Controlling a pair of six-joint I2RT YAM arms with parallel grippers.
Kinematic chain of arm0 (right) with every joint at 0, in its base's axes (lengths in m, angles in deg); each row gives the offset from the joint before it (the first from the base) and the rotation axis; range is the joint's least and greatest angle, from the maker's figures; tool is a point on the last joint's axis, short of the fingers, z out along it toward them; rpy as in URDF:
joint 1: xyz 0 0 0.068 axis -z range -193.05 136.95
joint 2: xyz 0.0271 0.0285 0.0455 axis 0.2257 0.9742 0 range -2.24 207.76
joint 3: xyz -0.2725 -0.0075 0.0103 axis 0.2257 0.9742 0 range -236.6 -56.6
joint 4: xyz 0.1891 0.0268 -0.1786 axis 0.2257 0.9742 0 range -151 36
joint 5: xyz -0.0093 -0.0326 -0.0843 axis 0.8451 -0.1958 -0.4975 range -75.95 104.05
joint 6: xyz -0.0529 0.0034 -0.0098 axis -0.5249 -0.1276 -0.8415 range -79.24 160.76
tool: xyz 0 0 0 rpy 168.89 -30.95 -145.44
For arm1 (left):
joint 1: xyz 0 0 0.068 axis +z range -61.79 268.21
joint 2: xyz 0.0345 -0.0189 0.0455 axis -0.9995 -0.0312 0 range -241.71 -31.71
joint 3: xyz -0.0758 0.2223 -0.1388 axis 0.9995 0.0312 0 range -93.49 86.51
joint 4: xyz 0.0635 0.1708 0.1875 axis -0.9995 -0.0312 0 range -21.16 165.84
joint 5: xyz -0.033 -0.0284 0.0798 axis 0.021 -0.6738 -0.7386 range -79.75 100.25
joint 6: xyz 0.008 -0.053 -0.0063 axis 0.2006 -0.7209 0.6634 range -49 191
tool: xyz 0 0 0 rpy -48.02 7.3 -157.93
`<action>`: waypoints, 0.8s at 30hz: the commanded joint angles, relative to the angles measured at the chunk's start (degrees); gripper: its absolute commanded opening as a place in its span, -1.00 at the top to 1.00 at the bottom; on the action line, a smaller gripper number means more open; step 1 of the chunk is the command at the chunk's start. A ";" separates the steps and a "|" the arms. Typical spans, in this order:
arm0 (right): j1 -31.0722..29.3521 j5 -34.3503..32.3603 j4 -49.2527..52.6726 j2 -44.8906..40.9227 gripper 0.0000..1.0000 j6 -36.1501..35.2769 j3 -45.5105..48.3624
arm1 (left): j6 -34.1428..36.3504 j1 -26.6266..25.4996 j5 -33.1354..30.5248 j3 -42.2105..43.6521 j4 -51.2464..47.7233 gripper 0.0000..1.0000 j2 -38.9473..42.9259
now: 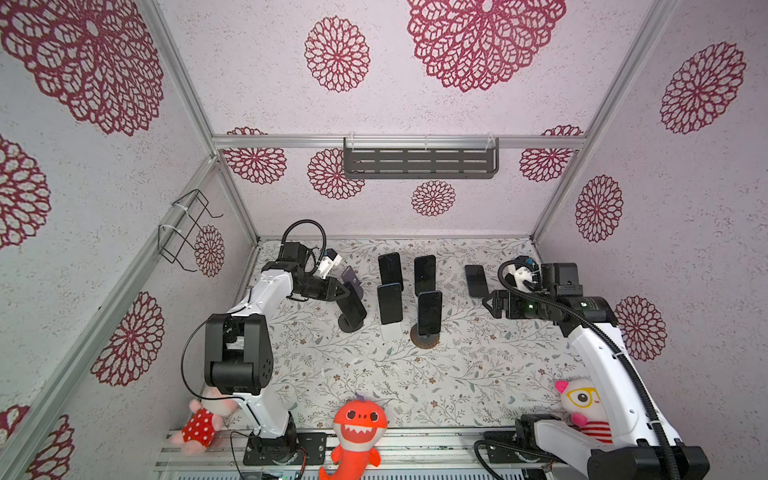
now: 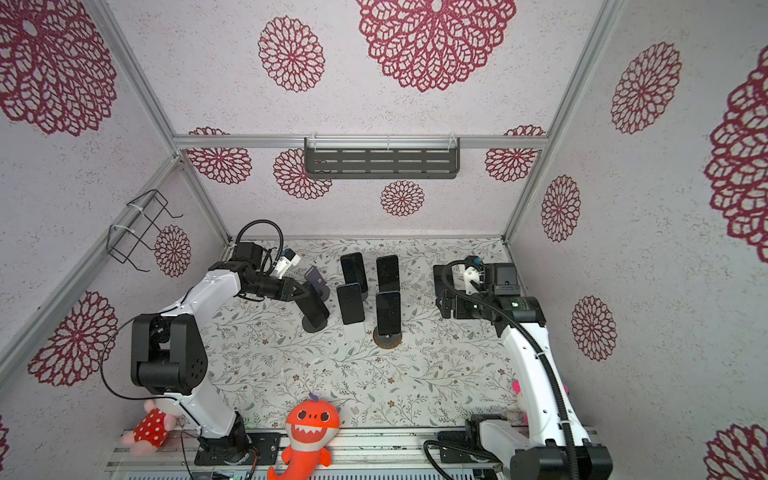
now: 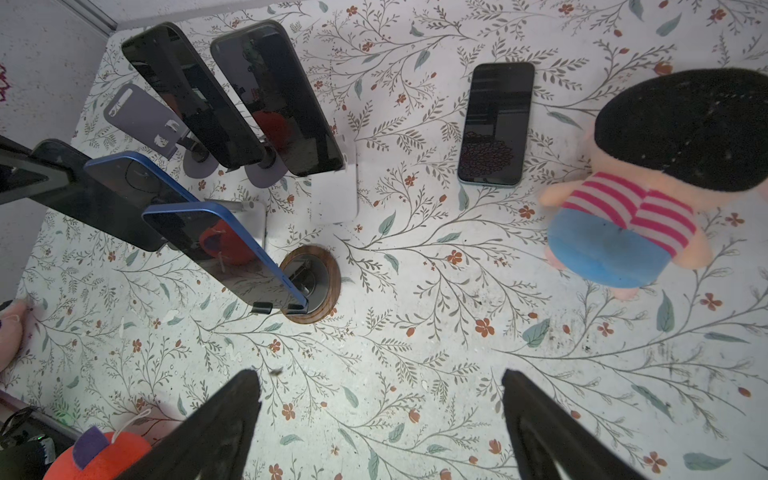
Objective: Remove the phone from the phone stand
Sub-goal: 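Lower the left gripper toward the next phone on its stand, then grasp and lift the black phone with the left gripper while the right gripper approaches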
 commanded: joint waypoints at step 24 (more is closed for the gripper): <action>-4.25 -2.27 2.24 2.31 -0.68 1.16 -10.50 | -16.96 0.06 -13.50 -5.44 -2.42 1.00 15.91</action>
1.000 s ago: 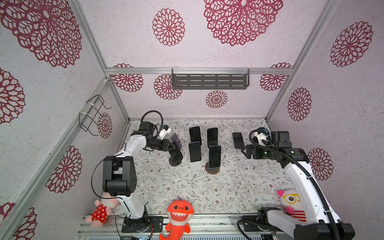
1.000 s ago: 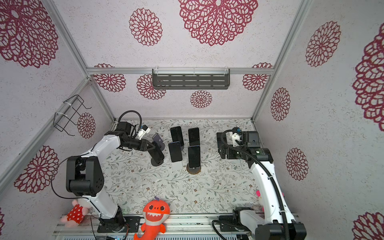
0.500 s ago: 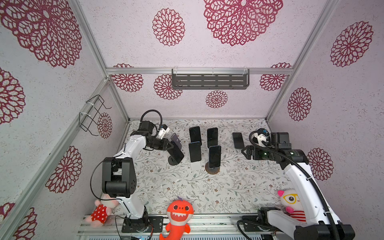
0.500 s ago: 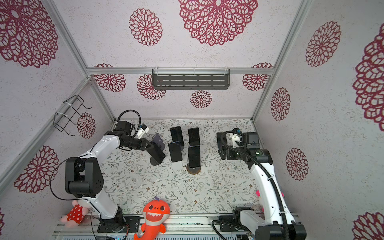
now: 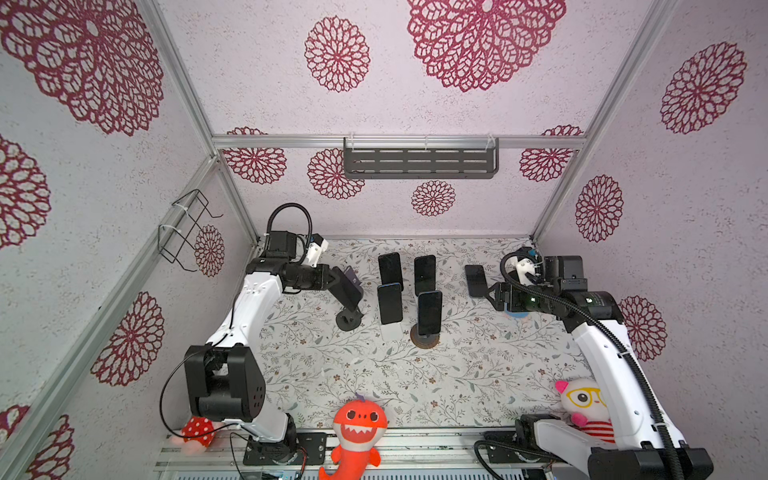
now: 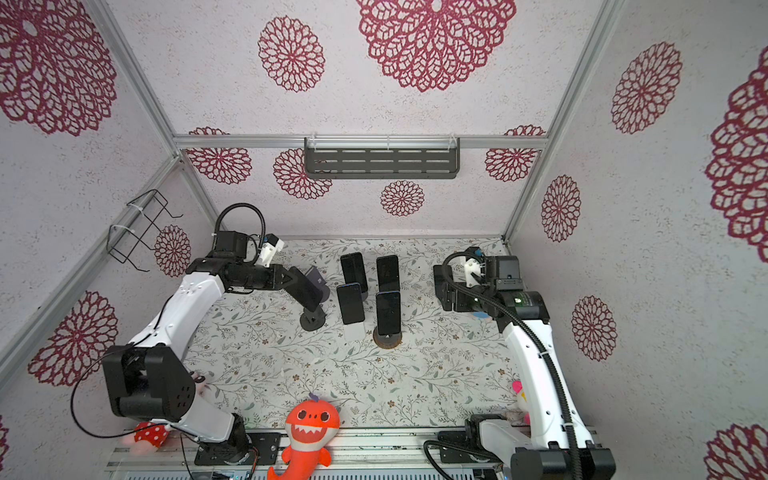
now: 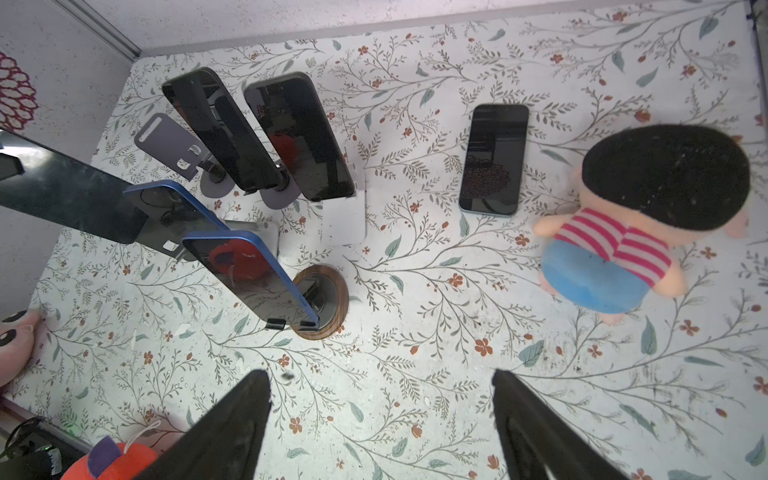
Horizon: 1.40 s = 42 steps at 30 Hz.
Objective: Remove the phone from the phone stand
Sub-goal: 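Grasp and lift the black phone with the left gripper while the right gripper approaches, then close the right gripper on the black phone beside the left gripper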
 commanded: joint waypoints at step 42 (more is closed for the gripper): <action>-37.41 5.51 3.11 39.95 -0.86 -16.87 -40.82 | -26.37 -9.69 26.24 -11.24 -1.68 1.00 -6.03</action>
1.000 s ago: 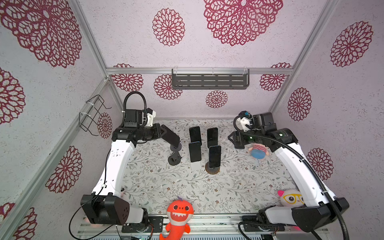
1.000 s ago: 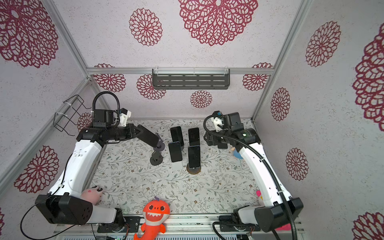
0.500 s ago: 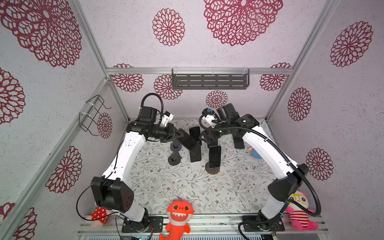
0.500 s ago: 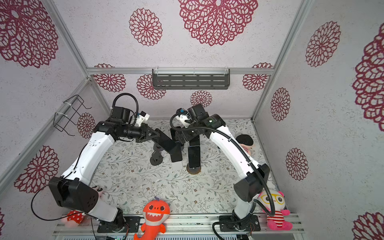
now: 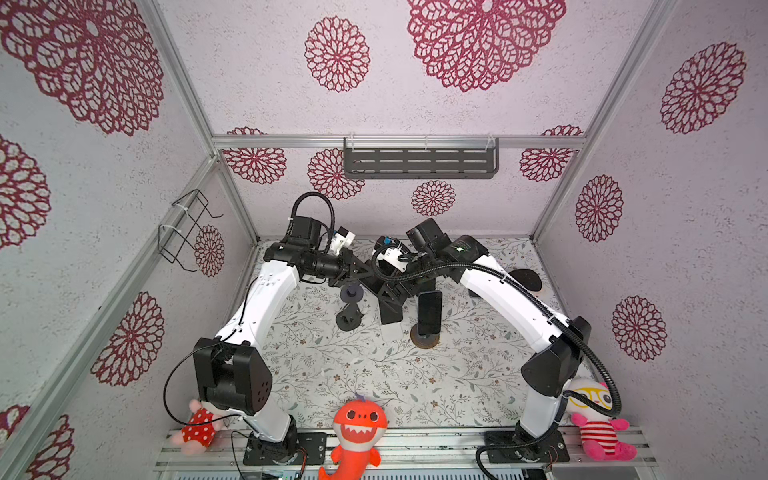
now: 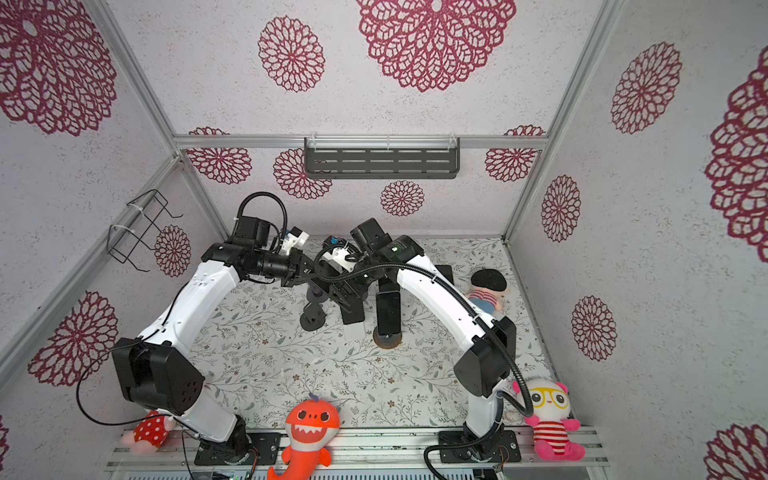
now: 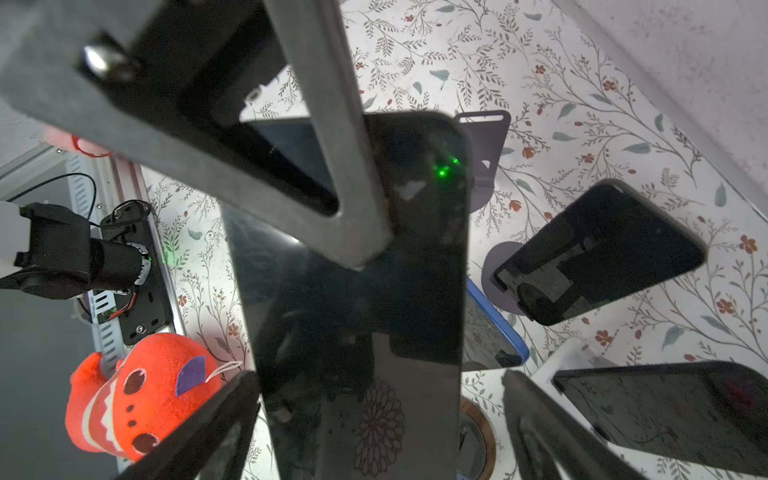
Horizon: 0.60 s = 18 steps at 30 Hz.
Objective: Remove the phone from the phone stand
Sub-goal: 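Close the right gripper on the black phone beside the left gripper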
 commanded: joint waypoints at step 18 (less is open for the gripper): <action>-1.49 -1.17 -4.85 1.42 -0.48 1.79 0.02 | -1.41 -0.31 3.56 0.50 3.80 1.00 -0.29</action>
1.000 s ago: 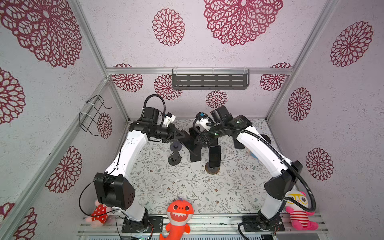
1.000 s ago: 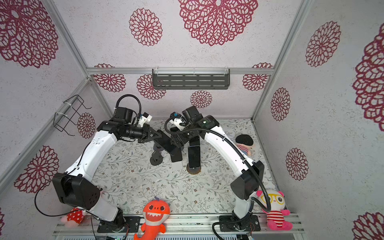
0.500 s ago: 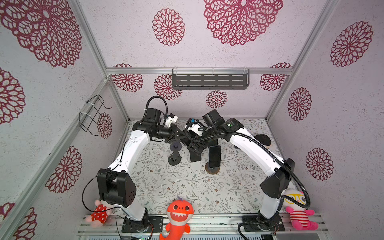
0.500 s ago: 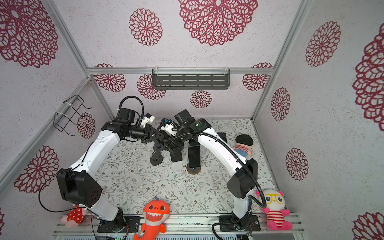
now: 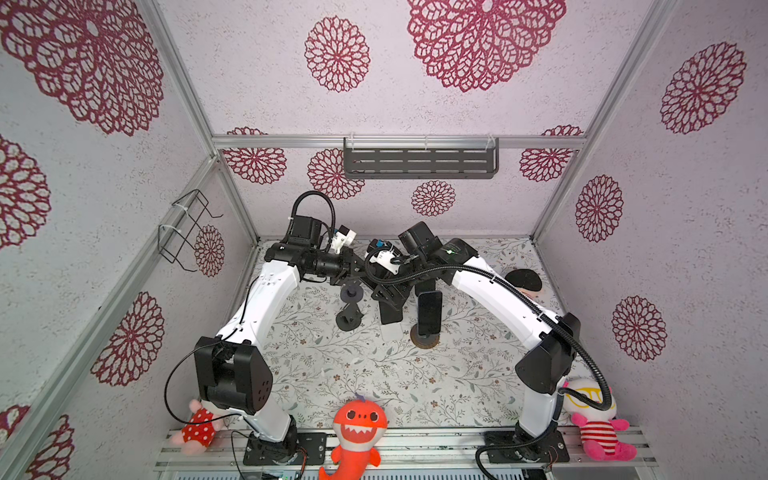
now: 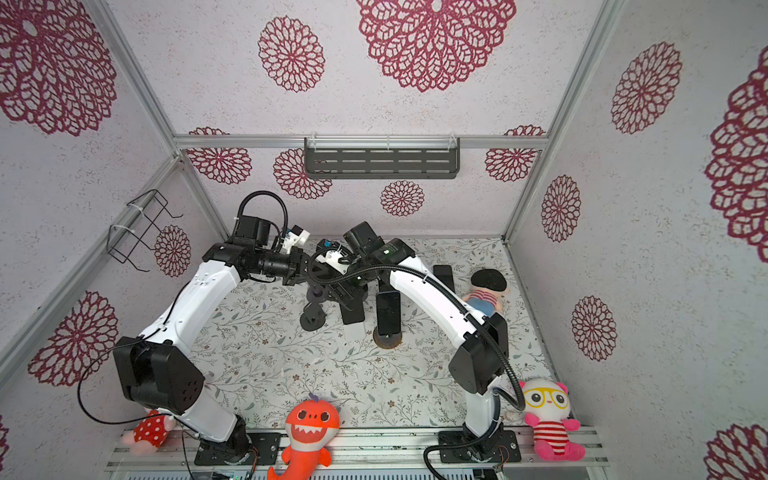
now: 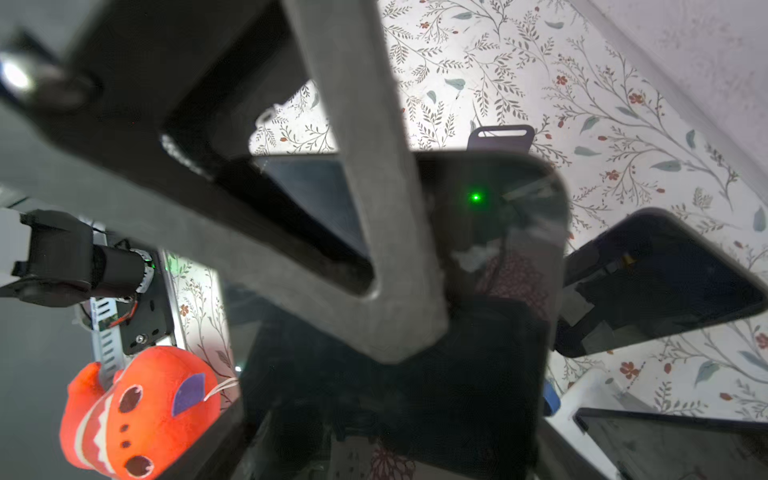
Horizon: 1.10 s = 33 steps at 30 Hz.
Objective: Remove the phone from the phone stand
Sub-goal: 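Close the right gripper on the black phone beside the left gripper, then open and withdraw the left gripper while the right gripper pulls the phone away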
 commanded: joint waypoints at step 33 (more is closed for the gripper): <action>2.06 -8.02 -12.29 -8.34 0.40 9.56 5.54 | -3.17 4.73 2.10 6.44 10.16 -0.17 5.85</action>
